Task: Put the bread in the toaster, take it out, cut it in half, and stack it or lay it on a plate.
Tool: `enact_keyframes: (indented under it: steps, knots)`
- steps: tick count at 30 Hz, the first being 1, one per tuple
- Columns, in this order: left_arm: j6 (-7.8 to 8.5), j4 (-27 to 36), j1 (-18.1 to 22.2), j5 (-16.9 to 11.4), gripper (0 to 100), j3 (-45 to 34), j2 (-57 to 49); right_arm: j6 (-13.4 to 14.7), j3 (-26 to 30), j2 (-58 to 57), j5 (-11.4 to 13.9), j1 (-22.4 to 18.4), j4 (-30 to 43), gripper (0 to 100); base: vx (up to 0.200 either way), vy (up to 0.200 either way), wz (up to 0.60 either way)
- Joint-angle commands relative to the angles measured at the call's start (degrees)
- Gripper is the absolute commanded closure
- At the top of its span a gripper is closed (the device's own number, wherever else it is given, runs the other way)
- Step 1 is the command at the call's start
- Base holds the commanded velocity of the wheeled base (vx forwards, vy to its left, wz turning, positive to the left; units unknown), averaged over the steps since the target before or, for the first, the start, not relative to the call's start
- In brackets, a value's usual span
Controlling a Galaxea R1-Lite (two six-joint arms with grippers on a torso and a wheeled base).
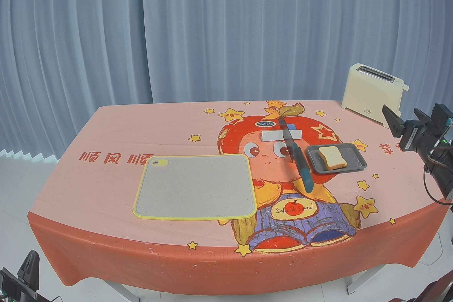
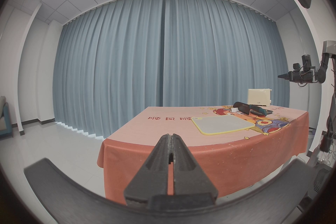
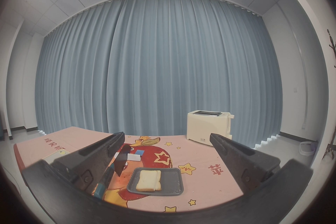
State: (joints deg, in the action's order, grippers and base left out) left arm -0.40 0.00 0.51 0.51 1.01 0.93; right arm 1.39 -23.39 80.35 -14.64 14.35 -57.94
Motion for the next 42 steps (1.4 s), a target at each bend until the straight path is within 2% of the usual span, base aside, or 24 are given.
enact_keyframes:
  steps: [1,23,42]
  knots:
    - [-0.04,0.0,0.0,0.0,100,-1.0,-0.9,0.0,0.3,-1.2,0.5,0.1,0.0,0,0.000,0.000,0.00]
    - [0.05,0.0,0.0,0.0,100,-1.0,-0.9,-0.2,4.7,-1.8,0.5,0.2,-0.1,0,0.000,0.000,0.00]
    - [-0.04,0.0,0.0,0.0,100,-1.0,-0.9,-0.1,7.3,-7.0,0.5,-0.3,0.2,0,0.000,0.000,0.00]
